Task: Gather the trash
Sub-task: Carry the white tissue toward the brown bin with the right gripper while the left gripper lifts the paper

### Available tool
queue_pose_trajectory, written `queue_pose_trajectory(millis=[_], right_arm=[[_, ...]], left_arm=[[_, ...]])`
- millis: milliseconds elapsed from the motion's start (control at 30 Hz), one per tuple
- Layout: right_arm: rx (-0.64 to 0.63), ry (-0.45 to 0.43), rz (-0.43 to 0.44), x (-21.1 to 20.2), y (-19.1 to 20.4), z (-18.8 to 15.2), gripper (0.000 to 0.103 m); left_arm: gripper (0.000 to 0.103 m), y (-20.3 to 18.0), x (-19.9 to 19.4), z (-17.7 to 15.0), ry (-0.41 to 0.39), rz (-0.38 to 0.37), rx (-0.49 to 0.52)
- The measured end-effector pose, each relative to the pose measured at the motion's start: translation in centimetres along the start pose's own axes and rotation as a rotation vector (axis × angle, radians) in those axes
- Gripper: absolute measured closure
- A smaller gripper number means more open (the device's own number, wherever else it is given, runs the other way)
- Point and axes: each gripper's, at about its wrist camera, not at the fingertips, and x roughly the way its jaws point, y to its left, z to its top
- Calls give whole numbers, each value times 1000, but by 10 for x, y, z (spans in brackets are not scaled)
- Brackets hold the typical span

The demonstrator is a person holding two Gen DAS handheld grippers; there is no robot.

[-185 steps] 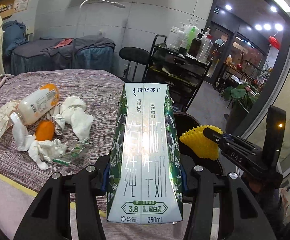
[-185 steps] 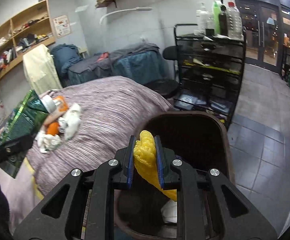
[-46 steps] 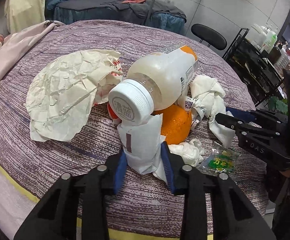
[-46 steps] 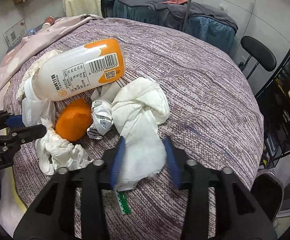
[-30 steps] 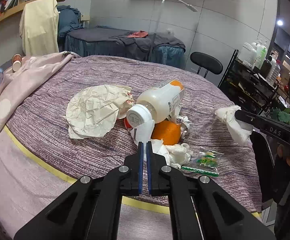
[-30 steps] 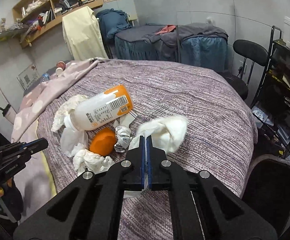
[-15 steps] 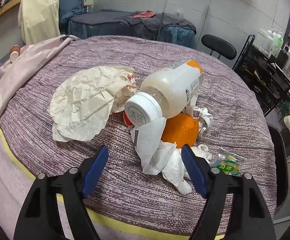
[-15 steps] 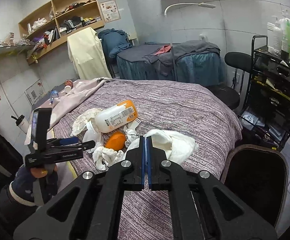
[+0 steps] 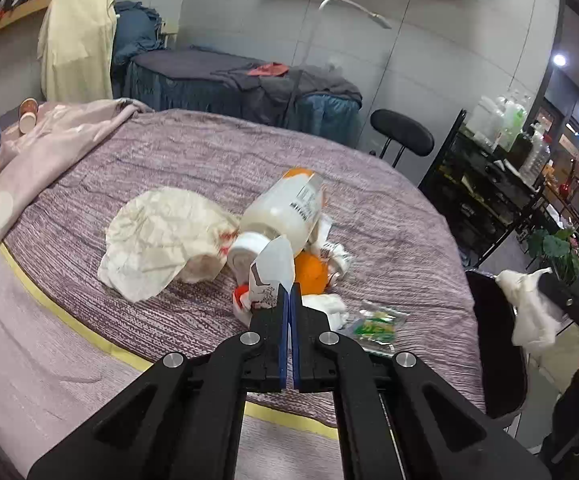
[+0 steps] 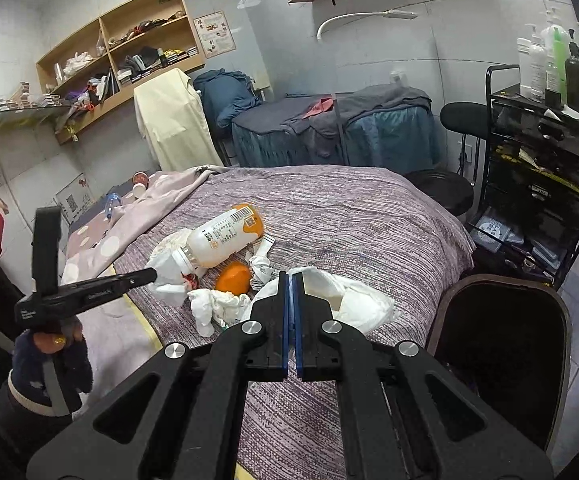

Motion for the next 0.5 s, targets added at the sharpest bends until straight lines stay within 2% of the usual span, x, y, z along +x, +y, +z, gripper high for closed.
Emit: queue_pose_trajectory(millis=[267, 500], right_arm=[[9, -23, 5, -17, -3, -4, 100], [29, -43, -12, -32, -14, -7, 100]], left_arm=[[101, -30, -53, 14, -116, -62, 45], [101, -50, -62, 13, -132, -120, 64]])
